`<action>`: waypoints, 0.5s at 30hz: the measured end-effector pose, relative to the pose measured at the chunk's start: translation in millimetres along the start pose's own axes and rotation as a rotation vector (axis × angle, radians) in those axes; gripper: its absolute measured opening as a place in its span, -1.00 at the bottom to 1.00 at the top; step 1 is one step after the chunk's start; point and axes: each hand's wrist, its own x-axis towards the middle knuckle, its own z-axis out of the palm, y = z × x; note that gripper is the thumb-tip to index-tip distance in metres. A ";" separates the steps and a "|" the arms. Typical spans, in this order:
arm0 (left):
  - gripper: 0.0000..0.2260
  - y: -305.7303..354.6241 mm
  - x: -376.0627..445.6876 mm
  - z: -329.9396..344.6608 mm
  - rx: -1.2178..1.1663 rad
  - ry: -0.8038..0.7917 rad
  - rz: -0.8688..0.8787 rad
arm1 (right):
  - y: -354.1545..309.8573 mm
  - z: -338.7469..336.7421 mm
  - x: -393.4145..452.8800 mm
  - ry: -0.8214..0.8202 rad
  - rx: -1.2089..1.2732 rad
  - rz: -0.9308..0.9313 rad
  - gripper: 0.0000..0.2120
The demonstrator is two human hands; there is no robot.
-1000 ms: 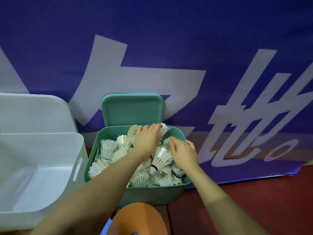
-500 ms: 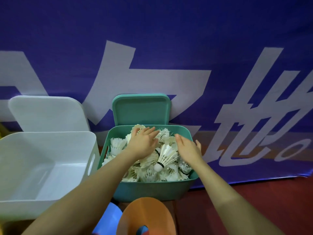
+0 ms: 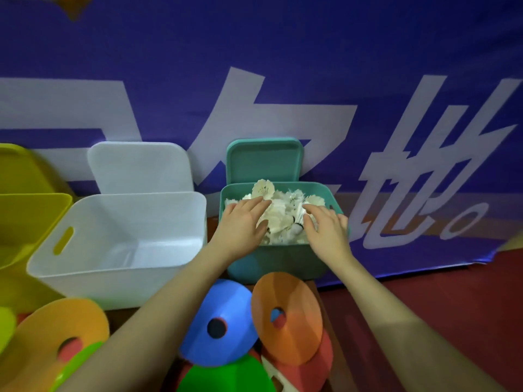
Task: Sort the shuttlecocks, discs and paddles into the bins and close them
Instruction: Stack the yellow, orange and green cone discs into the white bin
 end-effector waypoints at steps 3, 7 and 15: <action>-0.57 -5.4 -42.4 -7.6 -0.021 -0.017 -0.007 | -19.5 8.9 -41.5 0.045 0.080 -0.035 -0.71; -0.58 -13.9 -99.5 -6.4 -0.065 -0.049 -0.046 | -35.2 28.7 -96.6 0.022 0.051 -0.007 -0.62; -0.57 -12.0 -196.9 13.1 -0.127 -0.174 -0.206 | -35.2 64.9 -196.0 -0.212 -0.067 0.020 -0.46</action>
